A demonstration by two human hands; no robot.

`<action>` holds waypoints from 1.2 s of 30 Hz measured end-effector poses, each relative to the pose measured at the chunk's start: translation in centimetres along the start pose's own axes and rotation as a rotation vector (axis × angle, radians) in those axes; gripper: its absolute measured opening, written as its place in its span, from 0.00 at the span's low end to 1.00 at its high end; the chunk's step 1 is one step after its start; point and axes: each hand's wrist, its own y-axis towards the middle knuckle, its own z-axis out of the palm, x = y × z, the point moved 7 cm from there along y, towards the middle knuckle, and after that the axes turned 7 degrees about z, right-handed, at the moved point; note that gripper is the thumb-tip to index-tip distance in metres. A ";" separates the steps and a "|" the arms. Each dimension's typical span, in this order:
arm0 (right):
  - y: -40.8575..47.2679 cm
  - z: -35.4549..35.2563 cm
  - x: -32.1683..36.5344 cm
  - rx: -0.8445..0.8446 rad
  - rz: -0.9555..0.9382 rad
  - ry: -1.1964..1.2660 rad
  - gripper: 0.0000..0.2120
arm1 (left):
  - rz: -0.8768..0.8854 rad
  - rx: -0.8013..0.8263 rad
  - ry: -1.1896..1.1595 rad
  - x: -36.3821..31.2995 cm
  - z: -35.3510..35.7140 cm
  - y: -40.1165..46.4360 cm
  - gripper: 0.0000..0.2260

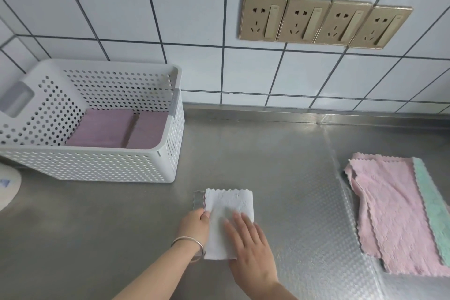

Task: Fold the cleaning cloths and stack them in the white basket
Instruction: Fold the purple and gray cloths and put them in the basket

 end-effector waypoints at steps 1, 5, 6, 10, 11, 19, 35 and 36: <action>-0.2 0.6 -0.7 0.050 0.018 -0.032 0.44 | 0.002 -0.007 0.004 0.2 -0.3 0.0 0.18; -0.7 2.3 -2.2 0.118 0.040 -0.079 0.45 | -0.008 -0.024 0.051 1.1 -1.4 0.3 0.18; -0.7 2.5 -2.2 0.114 0.045 -0.071 0.42 | -0.010 -0.029 0.049 1.4 -1.5 0.5 0.18; -0.3 3.1 -2.3 0.066 0.072 -0.063 0.37 | -0.014 -0.044 0.029 2.3 -1.5 0.8 0.12; -0.3 3.2 -2.4 0.050 0.075 -0.063 0.36 | -0.011 -0.062 0.021 2.4 -1.4 0.8 0.09; -0.3 3.2 -2.8 0.066 0.084 -0.077 0.35 | -0.078 -0.247 -0.127 2.9 -2.1 -0.1 0.10; 3.1 0.1 -3.1 -0.009 0.094 -0.113 0.25 | 0.565 -0.272 0.622 -1.1 0.3 -0.7 0.25; 3.7 0.6 -3.6 0.019 0.123 -0.126 0.26 | 0.631 -0.219 0.681 -1.5 1.4 -0.8 0.27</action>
